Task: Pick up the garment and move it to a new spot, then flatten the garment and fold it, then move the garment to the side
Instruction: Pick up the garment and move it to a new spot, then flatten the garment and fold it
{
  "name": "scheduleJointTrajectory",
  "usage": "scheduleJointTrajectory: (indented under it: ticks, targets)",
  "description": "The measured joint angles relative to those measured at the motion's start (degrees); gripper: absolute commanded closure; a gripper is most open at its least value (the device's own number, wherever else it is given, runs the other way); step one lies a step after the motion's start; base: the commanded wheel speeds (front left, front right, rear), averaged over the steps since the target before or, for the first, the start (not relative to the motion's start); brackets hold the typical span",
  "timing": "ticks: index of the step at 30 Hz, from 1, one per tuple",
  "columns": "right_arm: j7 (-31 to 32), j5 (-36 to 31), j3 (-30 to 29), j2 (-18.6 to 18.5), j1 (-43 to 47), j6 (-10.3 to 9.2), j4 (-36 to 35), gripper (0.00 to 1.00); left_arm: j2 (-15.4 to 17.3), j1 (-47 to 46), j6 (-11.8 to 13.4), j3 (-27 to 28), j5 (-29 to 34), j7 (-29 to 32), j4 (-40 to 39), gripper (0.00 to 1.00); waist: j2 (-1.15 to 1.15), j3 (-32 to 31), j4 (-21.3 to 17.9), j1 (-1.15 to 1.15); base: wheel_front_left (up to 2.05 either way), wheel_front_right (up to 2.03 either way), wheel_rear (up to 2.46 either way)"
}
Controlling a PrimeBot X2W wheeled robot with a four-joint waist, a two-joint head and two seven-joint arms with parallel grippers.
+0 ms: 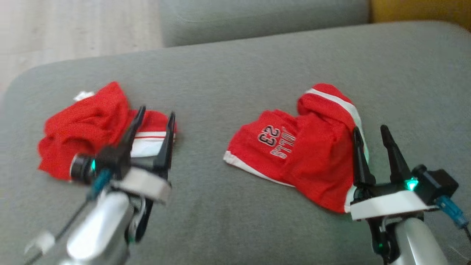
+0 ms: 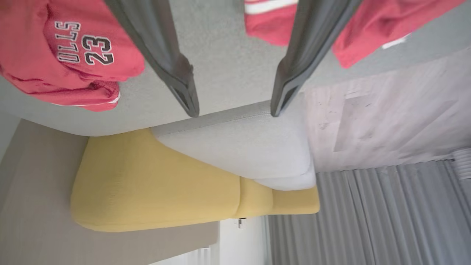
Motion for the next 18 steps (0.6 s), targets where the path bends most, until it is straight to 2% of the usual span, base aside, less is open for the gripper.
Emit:
scheduleJointTrajectory:
  ticks: [4, 8, 12, 18]
  targets:
    - [0.0, 0.0, -0.2, 0.0, 1.9, 0.0, 0.1, 0.0, 0.0, 9.3, 2.3, 4.1, 2.7, -0.1, -7.2, 0.0, 0.0, -1.8, 3.1, 0.0, 0.0, 0.0, 0.0]
    - [0.0, 0.0, -0.3, 0.0, 3.6, 0.0, 0.2, 0.0, -2.1, 17.2, 3.8, 7.7, 4.0, -0.1, -11.8, 0.0, 0.0, -3.5, 4.8, 0.0, 0.0, 0.0, 0.0]
    - [0.0, 0.0, -0.4, 0.0, 4.2, 0.0, 0.3, 0.0, -5.7, 22.7, 3.7, 10.7, 5.7, -0.1, -13.9, 0.0, 0.0, -4.2, 5.2, 0.0, 0.0, 0.0, 0.0]
    - [0.0, 0.0, -0.3, 0.0, 4.8, 0.0, 0.5, 0.0, -7.8, 24.0, 1.2, 14.1, 9.2, -0.1, -14.4, 0.0, 0.0, -4.4, 5.0, 0.0, 0.0, 0.0, 0.0]
